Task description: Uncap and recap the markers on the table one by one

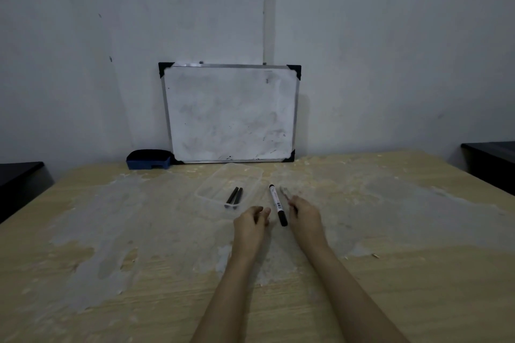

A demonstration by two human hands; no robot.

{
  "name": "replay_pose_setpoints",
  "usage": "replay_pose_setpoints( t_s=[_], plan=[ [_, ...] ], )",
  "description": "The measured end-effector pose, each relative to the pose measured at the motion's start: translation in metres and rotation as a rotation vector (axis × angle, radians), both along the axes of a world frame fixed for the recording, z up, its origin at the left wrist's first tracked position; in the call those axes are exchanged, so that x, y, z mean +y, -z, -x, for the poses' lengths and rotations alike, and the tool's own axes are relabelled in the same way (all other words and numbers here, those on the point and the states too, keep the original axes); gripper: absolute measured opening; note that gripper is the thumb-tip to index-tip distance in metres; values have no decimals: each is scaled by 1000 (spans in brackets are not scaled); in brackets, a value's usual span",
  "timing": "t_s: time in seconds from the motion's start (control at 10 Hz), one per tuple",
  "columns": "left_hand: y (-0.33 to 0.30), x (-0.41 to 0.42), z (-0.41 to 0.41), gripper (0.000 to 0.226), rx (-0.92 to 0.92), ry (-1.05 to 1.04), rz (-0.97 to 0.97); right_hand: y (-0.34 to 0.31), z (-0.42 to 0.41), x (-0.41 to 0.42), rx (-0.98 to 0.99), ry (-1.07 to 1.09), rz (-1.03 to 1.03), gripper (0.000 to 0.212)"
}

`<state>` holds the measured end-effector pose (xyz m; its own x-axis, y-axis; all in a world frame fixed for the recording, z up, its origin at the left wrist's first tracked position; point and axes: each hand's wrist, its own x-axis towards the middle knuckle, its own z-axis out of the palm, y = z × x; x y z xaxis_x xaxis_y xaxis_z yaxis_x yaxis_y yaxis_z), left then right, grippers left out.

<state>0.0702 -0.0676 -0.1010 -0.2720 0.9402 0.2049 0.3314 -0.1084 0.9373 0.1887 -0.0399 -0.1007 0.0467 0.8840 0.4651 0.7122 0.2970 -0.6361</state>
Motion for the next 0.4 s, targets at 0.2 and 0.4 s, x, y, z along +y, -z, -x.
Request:
replay_pose_setpoints(
  t_s=[0.2,0.4],
  plan=[
    [-4,-8,-1,22,75,15,-50,0,2,-3,-103,-146,184,35],
    [-13,-18,-5,26,356,-102,-287,-39,-5,-18,361,55,-162,26]
  ],
)
